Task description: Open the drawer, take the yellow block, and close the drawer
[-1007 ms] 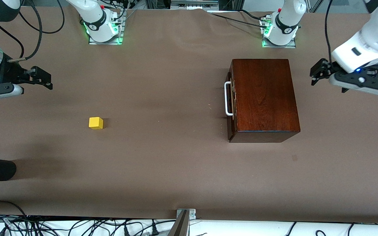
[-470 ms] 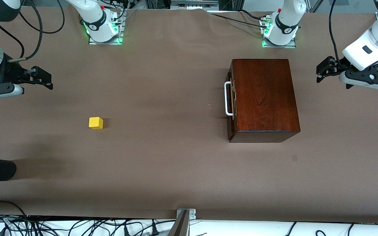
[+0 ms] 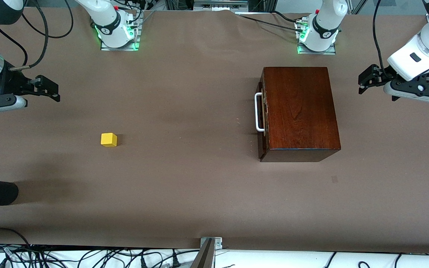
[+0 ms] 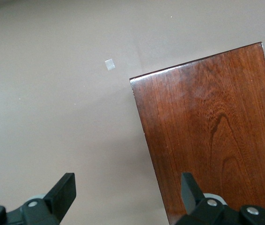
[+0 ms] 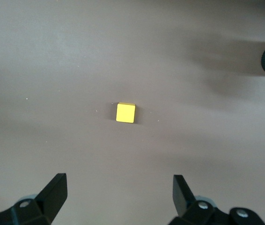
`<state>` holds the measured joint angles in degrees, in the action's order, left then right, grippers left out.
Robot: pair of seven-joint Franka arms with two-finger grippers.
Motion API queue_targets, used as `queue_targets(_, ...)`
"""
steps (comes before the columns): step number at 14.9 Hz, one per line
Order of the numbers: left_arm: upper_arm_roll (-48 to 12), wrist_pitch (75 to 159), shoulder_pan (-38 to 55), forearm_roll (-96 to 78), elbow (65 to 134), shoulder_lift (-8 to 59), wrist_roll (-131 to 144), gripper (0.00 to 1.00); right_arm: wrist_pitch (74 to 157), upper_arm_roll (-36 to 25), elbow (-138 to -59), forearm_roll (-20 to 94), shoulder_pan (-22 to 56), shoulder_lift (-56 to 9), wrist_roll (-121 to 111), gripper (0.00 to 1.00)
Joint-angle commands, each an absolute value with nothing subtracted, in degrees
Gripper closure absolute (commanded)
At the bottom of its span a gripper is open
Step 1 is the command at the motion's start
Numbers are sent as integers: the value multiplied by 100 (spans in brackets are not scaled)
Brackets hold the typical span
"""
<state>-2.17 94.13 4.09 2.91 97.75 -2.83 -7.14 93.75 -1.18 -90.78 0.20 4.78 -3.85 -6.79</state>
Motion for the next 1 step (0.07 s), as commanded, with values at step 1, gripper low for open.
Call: queue_targets(1, -211, 9448, 396, 167, 9940, -448, -677, 0, 9246, -88, -8930, 35, 439, -431, -729, 0)
